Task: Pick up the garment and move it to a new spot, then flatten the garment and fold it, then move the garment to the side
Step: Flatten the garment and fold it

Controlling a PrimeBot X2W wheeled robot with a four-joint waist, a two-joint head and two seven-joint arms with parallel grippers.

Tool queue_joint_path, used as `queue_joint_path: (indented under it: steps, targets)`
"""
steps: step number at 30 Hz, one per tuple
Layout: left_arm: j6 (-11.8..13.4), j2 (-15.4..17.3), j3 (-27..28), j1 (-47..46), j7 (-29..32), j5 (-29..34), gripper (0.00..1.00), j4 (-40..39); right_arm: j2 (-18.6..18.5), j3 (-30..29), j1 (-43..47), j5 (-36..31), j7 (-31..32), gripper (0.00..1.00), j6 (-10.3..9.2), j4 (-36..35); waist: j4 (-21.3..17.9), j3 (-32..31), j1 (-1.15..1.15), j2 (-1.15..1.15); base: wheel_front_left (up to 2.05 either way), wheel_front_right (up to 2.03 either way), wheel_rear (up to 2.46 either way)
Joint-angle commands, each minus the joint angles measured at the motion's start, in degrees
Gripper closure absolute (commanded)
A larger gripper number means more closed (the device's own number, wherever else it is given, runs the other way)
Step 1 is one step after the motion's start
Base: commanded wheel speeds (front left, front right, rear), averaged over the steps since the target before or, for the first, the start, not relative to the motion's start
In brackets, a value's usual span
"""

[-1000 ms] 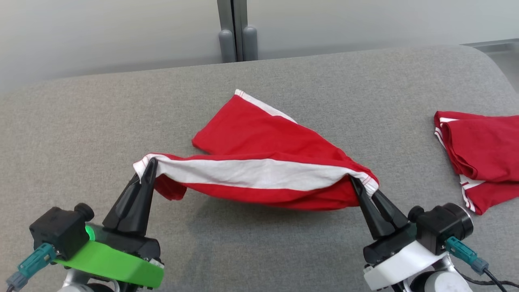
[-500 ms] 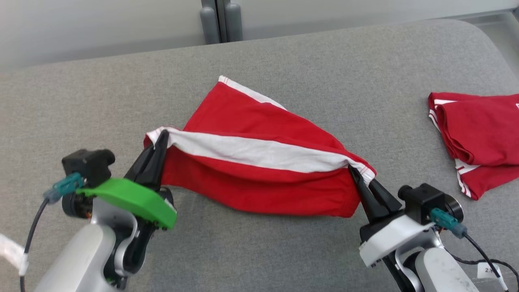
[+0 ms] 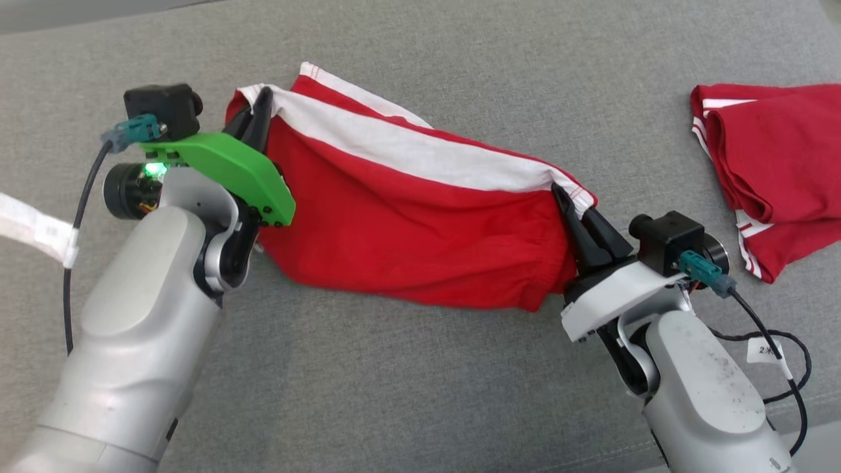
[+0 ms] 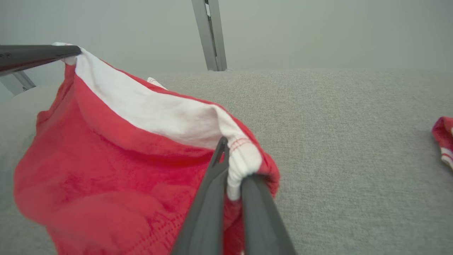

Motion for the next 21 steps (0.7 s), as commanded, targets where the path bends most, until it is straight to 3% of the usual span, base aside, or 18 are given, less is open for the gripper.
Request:
queue_joint_path:
  steps: [1, 11, 12, 13, 14, 15, 16, 21]
  targets:
    - [-0.57, -0.54, -0.12, -2.07, -0.51, 0.5, 1.0, 1.66, -0.03, 0.42, -1.27, 1.18, -0.73, 1.0, -0.1, 0.9, -2.63, 3.28, 0.0, 0.0, 0.0, 0.0, 0.0]
    - [-2.95, -4.01, -0.95, -10.3, -3.25, 1.53, 1.0, 14.68, -0.07, 2.06, -6.36, 4.71, -2.99, 1.0, -0.1, 6.81, -4.32, 5.38, 0.0, 0.0, 0.0, 0.0, 0.0]
    - [-3.03, -4.29, -0.88, -10.66, -3.74, 1.46, 1.0, 15.77, -0.06, 2.24, -6.58, 4.86, -3.16, 0.74, -0.1, 7.13, -4.37, 5.39, 0.0, 0.0, 0.0, 0.0, 0.0]
    - [-3.18, -4.48, -0.9, -10.98, -4.26, 1.54, 0.95, 16.66, -0.08, 2.33, -6.66, 5.07, -3.27, 0.59, -0.1, 7.26, -4.39, 5.34, 0.0, 0.0, 0.0, 0.0, 0.0]
    - [-3.36, -4.7, -0.88, -11.28, -4.94, 1.65, 0.34, 17.59, -0.08, 2.41, -6.68, 5.08, -3.35, 0.0, -0.1, 7.33, -4.41, 5.23, 0.0, 0.0, 0.0, 0.0, 0.0]
    - [-3.48, -4.84, -0.89, -11.42, -5.54, 1.72, 0.05, 18.31, -0.08, 2.51, -6.59, 5.0, -3.36, 0.0, -0.1, 7.35, -4.4, 5.12, 0.0, 0.0, 0.0, 0.0, 0.0]
    - [-3.71, -4.93, -0.97, -11.47, -6.35, 1.84, 0.0, 19.02, -0.06, 2.56, -6.32, 4.77, -3.35, 0.0, -0.1, 7.33, -4.34, 4.93, 0.0, 0.0, 0.0, 0.0, 0.0]
    - [-5.23, -5.7, -1.5, -9.7, -10.0, 1.89, 0.0, 20.8, -0.1, 0.9, -3.56, 3.35, -3.38, 0.0, -0.1, 4.71, -3.32, 3.38, 0.0, 0.0, 0.0, 0.0, 0.0]
